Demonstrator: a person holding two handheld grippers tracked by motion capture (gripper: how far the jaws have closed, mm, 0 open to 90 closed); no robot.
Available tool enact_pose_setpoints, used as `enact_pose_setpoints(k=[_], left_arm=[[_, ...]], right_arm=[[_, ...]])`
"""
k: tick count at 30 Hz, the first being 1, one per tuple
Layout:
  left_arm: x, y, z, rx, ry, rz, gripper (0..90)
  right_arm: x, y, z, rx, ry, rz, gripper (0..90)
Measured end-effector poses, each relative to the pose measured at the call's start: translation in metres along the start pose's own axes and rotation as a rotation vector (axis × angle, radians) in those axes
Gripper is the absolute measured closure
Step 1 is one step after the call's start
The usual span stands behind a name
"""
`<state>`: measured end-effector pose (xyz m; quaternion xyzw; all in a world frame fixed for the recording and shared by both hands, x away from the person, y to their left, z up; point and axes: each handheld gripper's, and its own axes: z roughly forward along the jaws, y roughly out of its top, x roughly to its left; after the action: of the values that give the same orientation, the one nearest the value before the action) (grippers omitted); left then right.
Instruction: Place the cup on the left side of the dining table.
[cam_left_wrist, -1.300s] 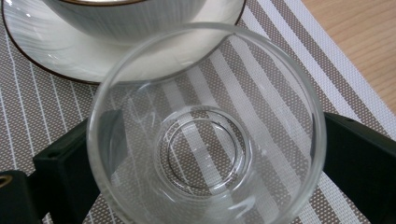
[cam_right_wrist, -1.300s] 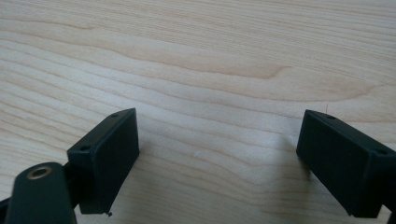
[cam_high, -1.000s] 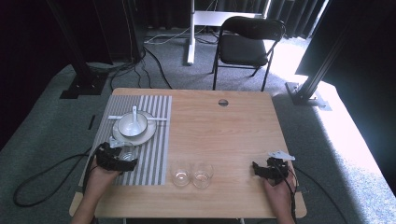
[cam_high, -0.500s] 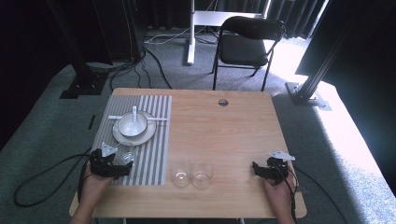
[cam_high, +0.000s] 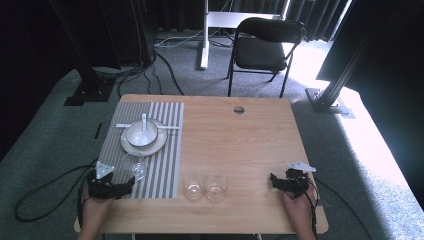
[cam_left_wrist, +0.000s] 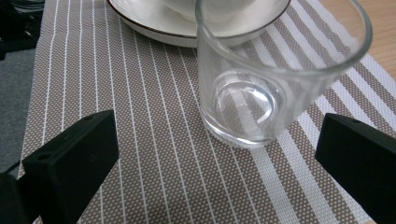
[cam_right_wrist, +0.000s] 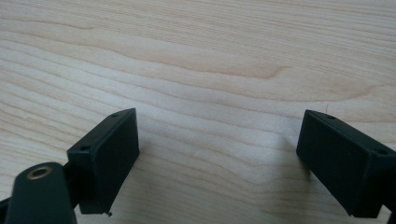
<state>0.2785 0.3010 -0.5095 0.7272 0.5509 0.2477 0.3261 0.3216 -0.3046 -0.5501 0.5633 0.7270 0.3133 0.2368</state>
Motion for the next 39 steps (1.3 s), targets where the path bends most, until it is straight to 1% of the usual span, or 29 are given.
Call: enact_pose_setpoints(k=[2, 7, 12, 14, 16, 18, 20, 22, 23, 24, 25, 27, 28, 30, 33, 39], left_arm=[[-0.001, -0.002, -0.001, 0.005, 0.019, 0.011, 0.2], [-0.002, -0.011, -0.008, -0.008, 0.025, 0.007, 0.2], [-0.001, -0.022, -0.013, -0.003, 0.021, 0.0, 0.2], [-0.001, -0.025, -0.015, -0.002, 0.026, 0.001, 0.2], [-0.001, -0.028, -0.016, 0.018, 0.049, 0.002, 0.2], [0.002, -0.031, -0.018, 0.011, 0.044, -0.014, 0.2], [0.003, -0.035, -0.02, 0.011, 0.065, -0.017, 0.2], [0.003, -0.039, -0.023, 0.011, 0.067, -0.021, 0.2], [0.003, -0.042, -0.025, 0.023, 0.073, -0.018, 0.2], [0.003, -0.042, -0.025, 0.023, 0.073, -0.018, 0.2], [0.004, -0.045, -0.027, 0.03, 0.082, -0.019, 0.2], [0.004, -0.048, -0.032, 0.013, 0.086, -0.024, 0.2], [0.005, -0.05, -0.033, 0.012, 0.087, -0.024, 0.2], [0.006, -0.053, -0.038, -0.004, 0.078, -0.035, 0.2], [0.008, -0.058, -0.042, -0.005, 0.081, -0.031, 0.2], [0.011, -0.068, -0.049, 0.006, 0.083, -0.036, 0.2]], right_arm=[[0.0, 0.0, 0.0, 0.0, 0.0, 0.001, 12.5], [0.0, 0.0, 0.0, 0.0, 0.0, 0.001, 12.5], [0.0, 0.0, 0.0, 0.0, 0.0, 0.001, 12.5], [0.0, 0.0, 0.0, 0.0, 0.0, 0.001, 12.5], [0.0, 0.0, 0.0, 0.0, 0.0, 0.0, 12.5], [0.0, 0.0, 0.0, 0.0, 0.0, 0.001, 12.5], [0.0, 0.0, 0.0, 0.001, 0.0, 0.001, 12.5], [0.0, 0.0, 0.0, 0.0, 0.0, 0.001, 12.5], [0.0, 0.0, 0.0, 0.0, 0.0, 0.001, 12.5], [0.0, 0.0, 0.0, 0.0, 0.0, 0.001, 12.5], [0.0, 0.0, 0.0, 0.0, 0.0, 0.001, 12.5], [0.0, 0.0, 0.0, 0.0, 0.0, 0.0, 12.5], [0.0, 0.0, 0.0, 0.0, 0.0, 0.0, 12.5], [0.0, 0.0, 0.0, 0.0, 0.0, 0.001, 12.5], [0.0, 0.0, 0.0, 0.0, 0.0, 0.0, 12.5], [0.0, 0.0, 0.0, 0.0, 0.0, 0.0, 12.5]])
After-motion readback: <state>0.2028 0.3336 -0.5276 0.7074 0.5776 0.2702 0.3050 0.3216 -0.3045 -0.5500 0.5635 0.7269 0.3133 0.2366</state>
